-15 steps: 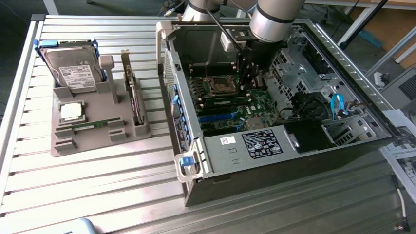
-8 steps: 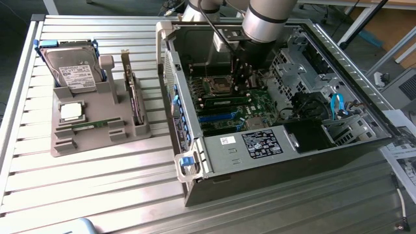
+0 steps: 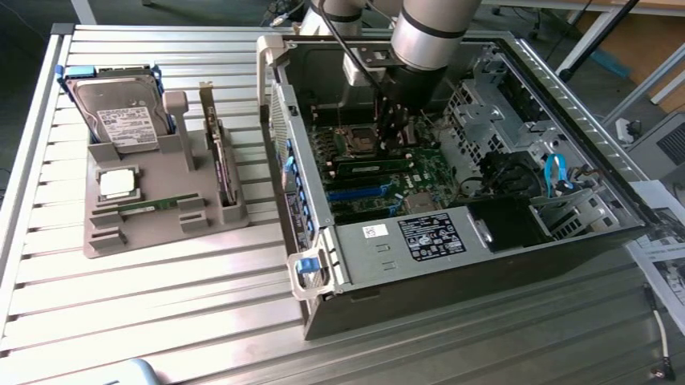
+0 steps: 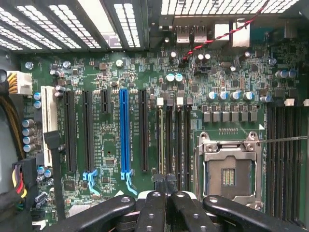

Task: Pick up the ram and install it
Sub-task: 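Press down the ram until it locks into place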

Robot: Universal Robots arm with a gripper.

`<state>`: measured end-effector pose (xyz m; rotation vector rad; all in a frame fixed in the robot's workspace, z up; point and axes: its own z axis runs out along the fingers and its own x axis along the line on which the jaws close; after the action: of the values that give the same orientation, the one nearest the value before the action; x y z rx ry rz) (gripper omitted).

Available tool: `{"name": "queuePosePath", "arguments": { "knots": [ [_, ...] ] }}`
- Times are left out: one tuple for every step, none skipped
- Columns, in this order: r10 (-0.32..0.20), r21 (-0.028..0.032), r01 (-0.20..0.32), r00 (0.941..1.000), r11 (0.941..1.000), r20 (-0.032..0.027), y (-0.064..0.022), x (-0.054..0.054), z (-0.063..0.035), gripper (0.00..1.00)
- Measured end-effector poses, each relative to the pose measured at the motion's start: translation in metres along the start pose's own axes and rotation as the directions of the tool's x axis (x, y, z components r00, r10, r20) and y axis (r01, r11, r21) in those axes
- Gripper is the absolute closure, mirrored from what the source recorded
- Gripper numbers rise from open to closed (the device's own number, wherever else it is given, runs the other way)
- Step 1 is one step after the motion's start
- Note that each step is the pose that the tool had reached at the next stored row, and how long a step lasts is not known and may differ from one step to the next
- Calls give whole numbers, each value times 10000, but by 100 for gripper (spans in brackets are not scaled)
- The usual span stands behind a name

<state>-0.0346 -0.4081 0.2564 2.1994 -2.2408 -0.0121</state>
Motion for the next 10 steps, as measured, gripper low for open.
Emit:
{"name": "queuePosePath", "arguments": {
  "knots": [
    [-1, 0, 1, 10000, 10000, 0, 0, 0, 0, 89],
    [-1, -1, 1, 10000, 10000, 0, 3, 0, 0, 89],
    [1, 0, -1, 10000, 10000, 0, 8, 0, 0, 89],
    [0, 0, 0, 10000, 10000, 0, 14, 1, 0, 89],
    [0, 0, 0, 10000, 10000, 0, 20, 1, 0, 89],
    [0, 0, 0, 10000, 10000, 0, 21, 1, 0, 89],
    [0, 0, 0, 10000, 10000, 0, 21, 1, 0, 89],
    [0, 0, 0, 10000, 10000, 0, 21, 1, 0, 89],
    [0, 0, 0, 10000, 10000, 0, 21, 1, 0, 89],
    [0, 0, 0, 10000, 10000, 0, 21, 1, 0, 89]
  ]
}}
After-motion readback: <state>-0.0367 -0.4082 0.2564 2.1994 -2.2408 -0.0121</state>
